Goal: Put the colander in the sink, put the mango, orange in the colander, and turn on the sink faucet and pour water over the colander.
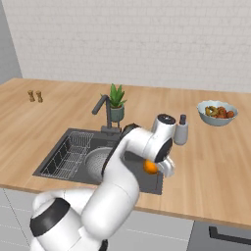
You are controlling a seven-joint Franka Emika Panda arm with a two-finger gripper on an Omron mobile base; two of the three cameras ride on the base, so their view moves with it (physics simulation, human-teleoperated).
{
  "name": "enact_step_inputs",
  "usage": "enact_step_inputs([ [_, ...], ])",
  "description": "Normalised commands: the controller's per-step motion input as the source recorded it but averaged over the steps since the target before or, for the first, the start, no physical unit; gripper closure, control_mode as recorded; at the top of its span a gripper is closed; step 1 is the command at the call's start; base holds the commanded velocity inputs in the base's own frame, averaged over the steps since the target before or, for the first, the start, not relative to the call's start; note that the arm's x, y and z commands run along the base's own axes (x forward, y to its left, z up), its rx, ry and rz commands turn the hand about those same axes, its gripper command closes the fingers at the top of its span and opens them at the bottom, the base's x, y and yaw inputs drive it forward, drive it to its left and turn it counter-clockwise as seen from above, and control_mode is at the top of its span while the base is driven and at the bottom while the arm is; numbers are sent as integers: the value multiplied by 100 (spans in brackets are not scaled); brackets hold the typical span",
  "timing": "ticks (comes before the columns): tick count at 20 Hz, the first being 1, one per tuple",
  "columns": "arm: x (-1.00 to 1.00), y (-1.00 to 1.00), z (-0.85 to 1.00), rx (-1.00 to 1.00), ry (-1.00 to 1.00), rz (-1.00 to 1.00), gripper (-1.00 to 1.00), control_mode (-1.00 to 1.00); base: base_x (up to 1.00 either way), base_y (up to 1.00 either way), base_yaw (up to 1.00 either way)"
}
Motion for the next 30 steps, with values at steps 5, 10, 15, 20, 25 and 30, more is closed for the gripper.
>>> enact_step_inputs([
  [5, 99, 48, 29, 0, 1, 0, 100, -100, 0, 0, 0],
  [10, 100, 48, 30, 0, 9, 0, 100, -100, 0, 0, 0],
  [15, 100, 69, 34, 0, 15, -5, 100, -100, 0, 0, 0],
  [20, 92, 41, 12, 0, 5, -14, 100, -100, 0, 0, 0],
  [25, 22, 1, 0, 14, -5, -12, 100, -100, 0, 0, 0],
  [30, 0, 21, -12, 25, -17, -12, 100, -100, 0, 0, 0],
])
